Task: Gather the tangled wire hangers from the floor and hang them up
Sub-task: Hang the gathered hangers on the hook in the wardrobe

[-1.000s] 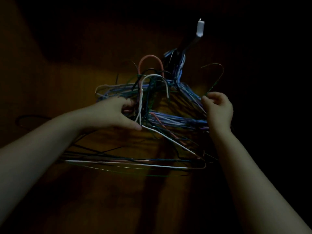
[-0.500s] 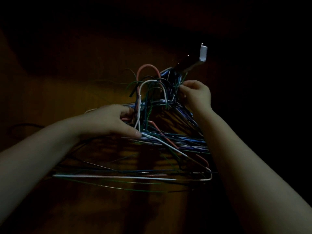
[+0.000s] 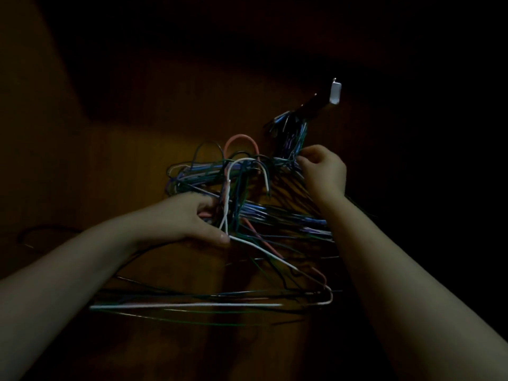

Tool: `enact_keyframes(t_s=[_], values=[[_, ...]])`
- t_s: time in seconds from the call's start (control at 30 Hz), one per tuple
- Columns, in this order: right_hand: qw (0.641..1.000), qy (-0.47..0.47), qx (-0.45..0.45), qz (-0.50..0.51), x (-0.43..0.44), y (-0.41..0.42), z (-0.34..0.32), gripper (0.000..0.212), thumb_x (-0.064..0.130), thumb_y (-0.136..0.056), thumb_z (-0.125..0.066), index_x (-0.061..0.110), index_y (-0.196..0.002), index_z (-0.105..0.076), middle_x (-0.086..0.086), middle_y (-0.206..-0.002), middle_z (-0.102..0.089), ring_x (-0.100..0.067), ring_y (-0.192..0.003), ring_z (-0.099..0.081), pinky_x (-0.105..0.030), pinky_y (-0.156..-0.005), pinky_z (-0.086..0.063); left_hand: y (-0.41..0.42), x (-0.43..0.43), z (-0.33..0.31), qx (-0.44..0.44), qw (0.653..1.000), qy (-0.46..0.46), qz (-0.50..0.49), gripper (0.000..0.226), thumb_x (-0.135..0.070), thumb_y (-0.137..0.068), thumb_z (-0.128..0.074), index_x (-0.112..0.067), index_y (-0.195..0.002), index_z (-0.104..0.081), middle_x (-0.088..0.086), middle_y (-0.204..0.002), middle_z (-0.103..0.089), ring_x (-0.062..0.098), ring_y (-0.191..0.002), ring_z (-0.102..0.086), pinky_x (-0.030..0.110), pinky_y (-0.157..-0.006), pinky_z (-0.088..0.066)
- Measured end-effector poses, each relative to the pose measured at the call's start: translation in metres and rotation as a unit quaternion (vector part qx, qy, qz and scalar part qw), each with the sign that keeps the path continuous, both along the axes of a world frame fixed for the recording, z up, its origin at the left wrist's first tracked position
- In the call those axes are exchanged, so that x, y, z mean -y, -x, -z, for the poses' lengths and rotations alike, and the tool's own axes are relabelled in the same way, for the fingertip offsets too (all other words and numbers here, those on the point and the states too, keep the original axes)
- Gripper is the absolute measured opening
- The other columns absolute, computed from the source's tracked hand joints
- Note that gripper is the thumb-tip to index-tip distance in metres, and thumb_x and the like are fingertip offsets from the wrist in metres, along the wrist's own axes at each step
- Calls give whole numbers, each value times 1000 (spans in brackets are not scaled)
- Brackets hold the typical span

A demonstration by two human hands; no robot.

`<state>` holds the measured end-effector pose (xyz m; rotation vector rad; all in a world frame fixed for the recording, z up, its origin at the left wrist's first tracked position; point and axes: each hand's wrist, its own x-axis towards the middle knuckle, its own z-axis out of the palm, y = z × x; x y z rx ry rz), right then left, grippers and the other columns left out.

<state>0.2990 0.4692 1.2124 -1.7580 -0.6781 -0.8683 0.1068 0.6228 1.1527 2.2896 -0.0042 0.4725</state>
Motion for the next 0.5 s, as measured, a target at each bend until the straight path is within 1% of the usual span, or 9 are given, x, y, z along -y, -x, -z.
enact_keyframes(t_s=[0.03,0.07,0.1,0.17,0.23,0.3,0.37,0.4,0.5], values=[[1000,9,-5,9,2,3,1,23,27,-93,-57,22,-113,-66,3,-108,-67,-11,-90,-60,-26,-74,-46,0,-2,5,6,1000,19,13,53,-39,-51,-88,-27,-97,-64,-13,-96,-70,-2,-83,-64,15,-67,-48],[1000,12,-6,15,3,5,2,25,29,-93,-56,24,-116,-64,3,-111,-66,-12,-92,-60,-30,-80,-49,-1,-1,9,15,1000,19,7,42,-26,-60,-87,-27,-96,-64,-15,-94,-68,-5,-75,-61,13,-56,-44],[1000,5,-7,28,4,8,5,28,31,-93,-55,26,-119,-62,3,-113,-65,-15,-97,-61,-36,-87,-49,3,3,13,18,999,27,10,38,-19,-66,-84,-25,-98,-64,-15,-94,-66,-7,-67,-58,14,-48,-40],[998,-35,-14,52,11,22,17,32,34,-92,-54,26,-123,-59,3,-118,-63,-18,-108,-58,-44,-95,-46,9,11,21,27,998,53,-7,27,-12,-75,-76,-19,-97,-63,-9,-93,-64,-5,-56,-54,16,-44,-38],[994,-103,-30,15,22,47,43,25,32,-93,-54,26,-117,-59,5,-114,-62,-16,-108,-57,-37,-95,-46,13,19,32,32,996,75,-29,16,-12,-78,-72,-16,-88,-60,-2,-94,-62,7,-64,-54,15,-42,-38],[985,-159,-37,-56,32,80,83,10,26,-92,-56,27,-102,-59,8,-101,-61,-14,-101,-59,-29,-87,-46,18,31,45,43,994,86,-59,19,-14,-77,-73,-15,-79,-54,4,-91,-58,13,-70,-52,14,-42,-39],[982,-164,-45,-87,34,111,131,4,25,-91,-59,28,-92,-57,10,-88,-59,-15,-91,-60,-35,-84,-48,19,42,63,56,991,103,-72,24,-12,-76,-73,-17,-75,-50,1,-86,-54,10,-69,-50,12,-42,-40],[982,-153,-59,-92,32,122,154,4,28,-89,-60,28,-87,-56,11,-83,-59,-17,-87,-60,-40,-84,-48,20,48,73,63,988,119,-73,23,-11,-76,-73,-19,-77,-51,-2,-88,-55,7,-74,-51,12,-43,-41],[980,-101,-133,-112,24,145,209,15,44,-83,-58,29,-80,-59,5,-82,-65,-23,-86,-61,-48,-85,-47,21,67,100,76,978,184,-64,21,-9,-78,-71,-19,-92,-58,-2,-105,-59,5,-103,-49,13,-45,-45]])
